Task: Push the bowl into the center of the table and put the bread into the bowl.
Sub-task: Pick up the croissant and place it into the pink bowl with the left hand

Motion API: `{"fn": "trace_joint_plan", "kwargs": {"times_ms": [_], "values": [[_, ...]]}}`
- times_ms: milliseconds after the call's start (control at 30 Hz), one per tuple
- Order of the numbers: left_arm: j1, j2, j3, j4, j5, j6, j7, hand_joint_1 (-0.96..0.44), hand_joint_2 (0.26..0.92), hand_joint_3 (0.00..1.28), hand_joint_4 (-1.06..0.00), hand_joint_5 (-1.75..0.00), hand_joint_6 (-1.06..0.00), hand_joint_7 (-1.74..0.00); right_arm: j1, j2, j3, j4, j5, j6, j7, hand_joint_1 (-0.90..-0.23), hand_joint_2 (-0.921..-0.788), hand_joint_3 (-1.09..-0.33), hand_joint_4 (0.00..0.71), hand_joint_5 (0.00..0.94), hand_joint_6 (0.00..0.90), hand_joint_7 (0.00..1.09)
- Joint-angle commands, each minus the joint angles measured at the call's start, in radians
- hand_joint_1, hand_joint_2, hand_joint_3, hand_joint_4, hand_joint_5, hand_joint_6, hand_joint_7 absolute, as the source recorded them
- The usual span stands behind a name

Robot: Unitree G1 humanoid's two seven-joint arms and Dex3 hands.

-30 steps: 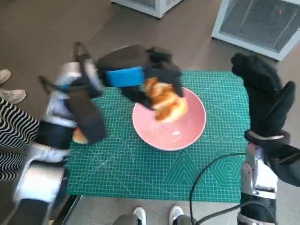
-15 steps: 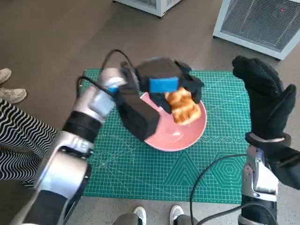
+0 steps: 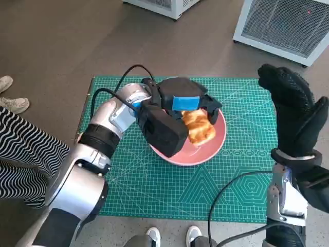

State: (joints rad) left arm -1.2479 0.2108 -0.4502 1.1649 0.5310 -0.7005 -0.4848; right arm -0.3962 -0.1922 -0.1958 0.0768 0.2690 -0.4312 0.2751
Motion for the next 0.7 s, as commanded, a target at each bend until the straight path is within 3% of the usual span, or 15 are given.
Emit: {"fn": "trace_joint_plan", "kwargs": {"times_ms": [33, 167, 467, 700], "values": [[-0.034, 0.018, 0.032, -0.019, -0.060, 0.062, -0.136, -0.06, 0.762, 0.07, -0.15, -0.11, -0.24, -0.22, 0.027, -0.005, -0.002, -0.004, -0.017, 0.015, -0.012, -0.697, -0.921, -0.711, 0.152, 0.003, 0.056, 0.52], [-0.027, 0.042, 0.077, -0.059, -0.127, 0.104, -0.232, -0.09, 0.739, 0.04, -0.10, -0.03, -0.21, -0.12, 0.028, -0.003, 0.000, -0.002, -0.022, 0.012, -0.015, -0.696, -0.921, -0.716, 0.152, 0.003, 0.054, 0.52], [0.042, 0.165, 0.185, -0.221, -0.267, 0.093, -0.324, -0.18, 0.734, 0.02, -0.05, 0.00, -0.21, -0.07, 0.027, 0.001, 0.007, 0.005, -0.021, 0.004, -0.013, -0.691, -0.921, -0.720, 0.153, 0.003, 0.050, 0.52], [0.104, 0.329, 0.285, -0.431, -0.400, 0.133, -0.434, -0.18, 0.736, 0.01, -0.05, 0.00, -0.22, -0.06, 0.023, -0.002, 0.006, 0.010, -0.013, 0.002, -0.005, -0.691, -0.921, -0.721, 0.153, 0.002, 0.049, 0.52]]}}
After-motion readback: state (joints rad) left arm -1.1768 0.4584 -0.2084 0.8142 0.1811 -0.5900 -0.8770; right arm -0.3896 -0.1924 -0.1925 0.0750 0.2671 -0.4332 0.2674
